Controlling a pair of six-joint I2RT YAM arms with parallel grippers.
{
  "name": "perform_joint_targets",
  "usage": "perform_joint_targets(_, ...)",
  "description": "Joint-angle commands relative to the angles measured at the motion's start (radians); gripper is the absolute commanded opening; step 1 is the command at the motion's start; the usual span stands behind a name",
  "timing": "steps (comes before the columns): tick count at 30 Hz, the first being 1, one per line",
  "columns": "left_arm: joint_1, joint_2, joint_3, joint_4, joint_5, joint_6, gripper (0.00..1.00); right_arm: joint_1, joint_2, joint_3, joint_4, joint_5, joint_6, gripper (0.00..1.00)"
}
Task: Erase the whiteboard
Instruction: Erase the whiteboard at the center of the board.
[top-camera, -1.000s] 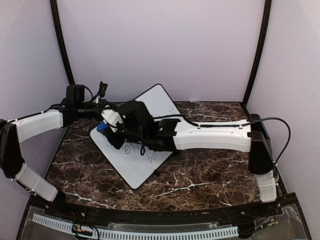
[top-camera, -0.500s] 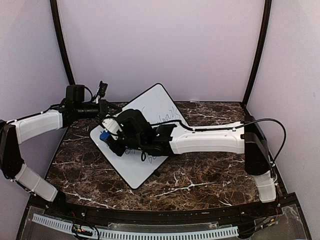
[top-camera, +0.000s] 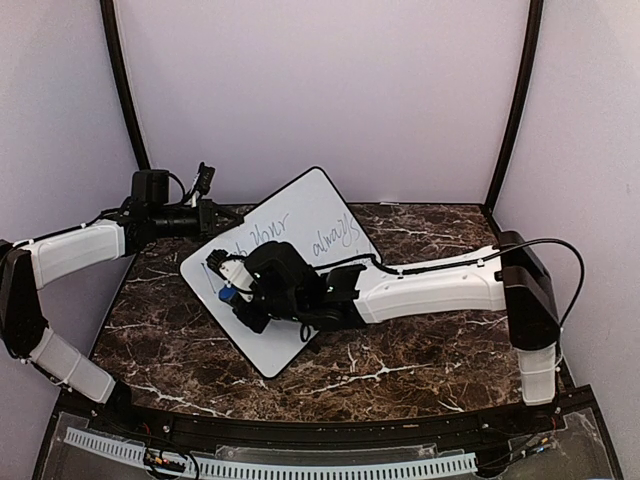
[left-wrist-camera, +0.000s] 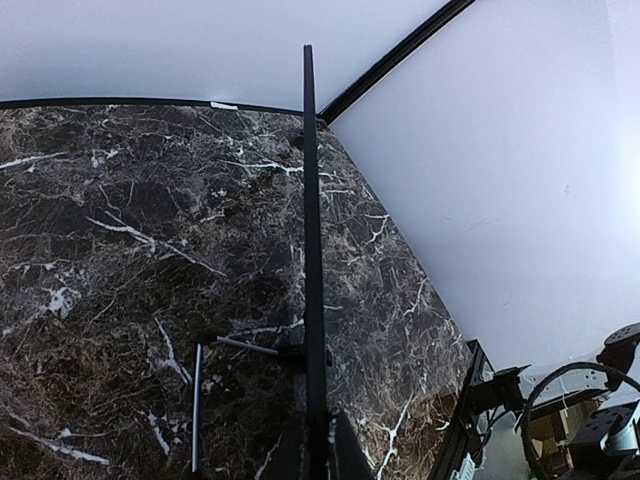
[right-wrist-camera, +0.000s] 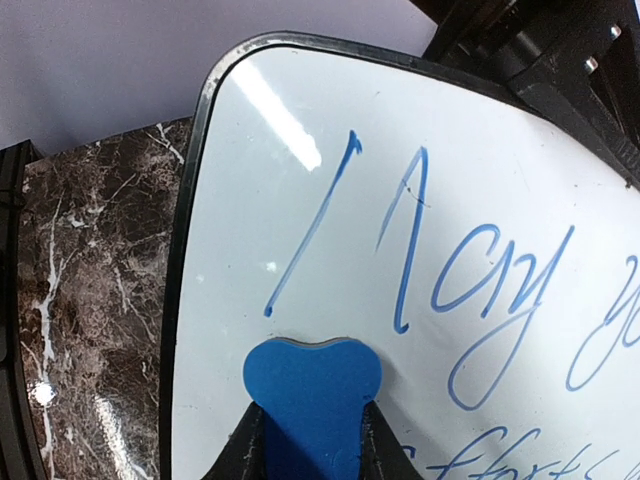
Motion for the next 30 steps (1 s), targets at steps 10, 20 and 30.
perform_joint_targets(10,-0.014,-0.049,-0.001,0.056,-0.012,-0.011,0.00,0.005,0.086,0.157,-0.039,0.025,-0.030,0.22)
perform_joint_targets(20,-0.015,-0.056,-0.001,0.052,-0.012,-0.015,0.00,0.006,0.200,0.371,-0.070,0.122,-0.074,0.22)
perform_joint_targets(30,-0.015,-0.057,-0.001,0.054,-0.010,-0.016,0.00,0.006,0.124,0.243,-0.102,0.028,-0.056,0.22)
